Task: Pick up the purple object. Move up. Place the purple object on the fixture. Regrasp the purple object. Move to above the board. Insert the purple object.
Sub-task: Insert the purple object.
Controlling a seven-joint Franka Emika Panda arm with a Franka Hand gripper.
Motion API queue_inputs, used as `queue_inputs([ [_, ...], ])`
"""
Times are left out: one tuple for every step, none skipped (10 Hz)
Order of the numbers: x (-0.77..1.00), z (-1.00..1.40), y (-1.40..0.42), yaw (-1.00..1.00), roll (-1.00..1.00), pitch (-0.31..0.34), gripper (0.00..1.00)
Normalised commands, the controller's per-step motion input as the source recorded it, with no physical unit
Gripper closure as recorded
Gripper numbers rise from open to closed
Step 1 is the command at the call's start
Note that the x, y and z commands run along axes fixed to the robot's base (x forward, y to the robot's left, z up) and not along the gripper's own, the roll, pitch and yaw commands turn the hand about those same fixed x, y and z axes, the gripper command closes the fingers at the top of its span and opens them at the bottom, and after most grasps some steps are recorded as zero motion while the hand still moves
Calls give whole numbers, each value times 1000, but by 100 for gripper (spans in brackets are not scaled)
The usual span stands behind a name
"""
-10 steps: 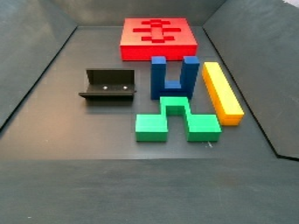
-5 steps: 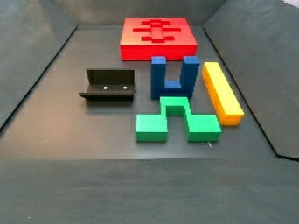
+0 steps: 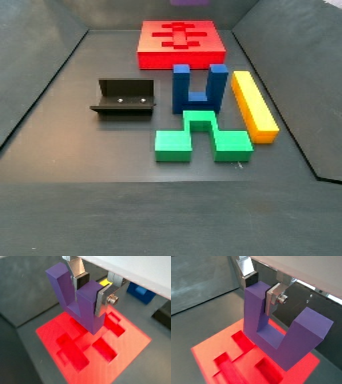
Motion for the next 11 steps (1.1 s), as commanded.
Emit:
queue_inputs([
  [300,-291,-520,149,-1,-107,100],
  [217,-237,-497,114,-13,-109,100],
  [189,-257,-471,0,49,-33,100],
  [197,-197,-489,-206,210,9,100],
  [131,-251,-386,-206,127,0,100],
  [163,-234,-294,-231,64,0,100],
  [277,-177,-203,-229,114,14,100],
  [249,-140,-63,-223,90,31,100],
  [129,-177,0,-143,20,0,100],
  [100,-226,0,-134,0,0,100],
  [34,-269,0,-143,-36,0,100],
])
